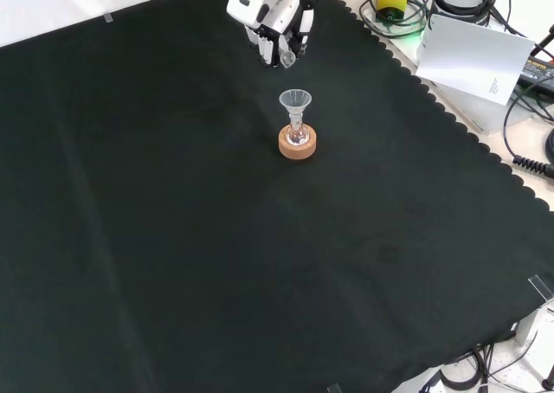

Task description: Put the graduated cylinder back on the table.

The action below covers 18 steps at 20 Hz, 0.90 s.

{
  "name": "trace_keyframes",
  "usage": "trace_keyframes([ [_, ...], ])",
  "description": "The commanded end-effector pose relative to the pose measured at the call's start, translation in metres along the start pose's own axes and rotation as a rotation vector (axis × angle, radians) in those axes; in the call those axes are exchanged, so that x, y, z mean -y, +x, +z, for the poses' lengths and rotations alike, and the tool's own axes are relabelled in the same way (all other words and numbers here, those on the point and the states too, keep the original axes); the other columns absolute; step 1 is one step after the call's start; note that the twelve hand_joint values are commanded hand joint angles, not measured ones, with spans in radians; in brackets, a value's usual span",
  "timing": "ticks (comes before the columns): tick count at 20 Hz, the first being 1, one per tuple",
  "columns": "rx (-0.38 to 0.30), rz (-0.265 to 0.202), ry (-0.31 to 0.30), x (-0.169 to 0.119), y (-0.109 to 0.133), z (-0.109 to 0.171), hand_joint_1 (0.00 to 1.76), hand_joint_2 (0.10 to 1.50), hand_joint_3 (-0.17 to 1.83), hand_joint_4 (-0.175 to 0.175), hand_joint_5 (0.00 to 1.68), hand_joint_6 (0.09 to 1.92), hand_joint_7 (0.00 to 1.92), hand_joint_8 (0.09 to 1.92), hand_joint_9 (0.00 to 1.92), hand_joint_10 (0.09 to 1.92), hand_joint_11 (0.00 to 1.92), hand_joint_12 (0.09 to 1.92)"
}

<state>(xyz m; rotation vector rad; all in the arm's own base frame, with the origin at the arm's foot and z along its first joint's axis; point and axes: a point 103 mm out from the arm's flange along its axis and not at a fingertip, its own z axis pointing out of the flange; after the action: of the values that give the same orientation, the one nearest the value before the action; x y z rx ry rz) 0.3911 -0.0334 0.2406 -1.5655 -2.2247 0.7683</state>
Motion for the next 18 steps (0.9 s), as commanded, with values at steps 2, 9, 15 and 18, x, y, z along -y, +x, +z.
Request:
trace_keyframes([
  [2, -0.054, -0.022, -0.061, -0.005, -0.006, 0.002, 1.26, 1.11, 0.0, -0.175, 0.98, 1.0, 1.01, 0.99, 1.39, 0.09, 1.18, 0.8],
  [9, -0.149, -0.059, -0.191, -0.02, -0.019, 0.002, 1.26, 1.11, 0.0, -0.175, 0.98, 1.0, 1.01, 0.99, 1.39, 0.09, 1.18, 0.8],
  [15, -0.236, -0.106, -0.303, -0.039, -0.029, -0.004, 1.26, 1.11, 0.0, -0.175, 0.98, 1.0, 1.01, 0.99, 1.39, 0.09, 1.17, 0.8],
  [18, -0.266, -0.128, -0.324, -0.048, -0.03, -0.007, 1.26, 1.11, 0.0, -0.175, 0.98, 1.0, 1.01, 0.99, 1.39, 0.09, 1.17, 0.81],
])
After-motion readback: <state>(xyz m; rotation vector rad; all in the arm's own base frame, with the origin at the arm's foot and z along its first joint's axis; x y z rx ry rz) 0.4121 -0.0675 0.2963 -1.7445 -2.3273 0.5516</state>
